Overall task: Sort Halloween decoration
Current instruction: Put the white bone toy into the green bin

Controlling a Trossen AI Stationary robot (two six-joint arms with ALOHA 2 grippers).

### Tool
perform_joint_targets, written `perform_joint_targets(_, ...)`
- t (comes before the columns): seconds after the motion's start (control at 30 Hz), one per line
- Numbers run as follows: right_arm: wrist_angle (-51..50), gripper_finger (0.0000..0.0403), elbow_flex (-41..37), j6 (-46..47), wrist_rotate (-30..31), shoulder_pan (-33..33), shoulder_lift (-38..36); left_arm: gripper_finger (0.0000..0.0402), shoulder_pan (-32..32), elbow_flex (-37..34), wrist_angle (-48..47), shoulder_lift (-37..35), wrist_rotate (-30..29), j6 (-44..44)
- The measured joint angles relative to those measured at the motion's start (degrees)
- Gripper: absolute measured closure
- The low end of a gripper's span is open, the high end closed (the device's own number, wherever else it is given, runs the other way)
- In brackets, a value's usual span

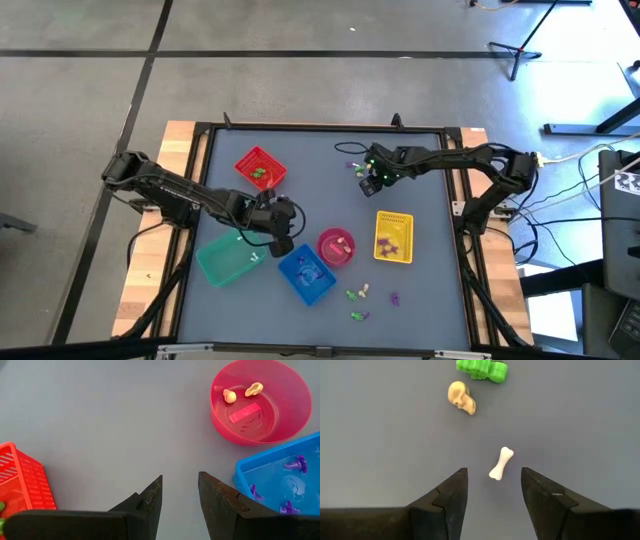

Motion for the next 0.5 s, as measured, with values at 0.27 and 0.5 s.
perform_joint_targets(0.27, 0.0, 0.0221, 0.0, 0.0, 1.3, 0.0, 0.0, 0.0292, 0.0, 0.0, 0.0, 0.0, 0.0, 0.0)
perform_joint_targets(0.5, 0.0, 0.0221, 0.0, 0.0, 2.3, 0.0, 0.0, 0.0292, 0.0, 0.0, 0.0, 0.0, 0.0, 0.0)
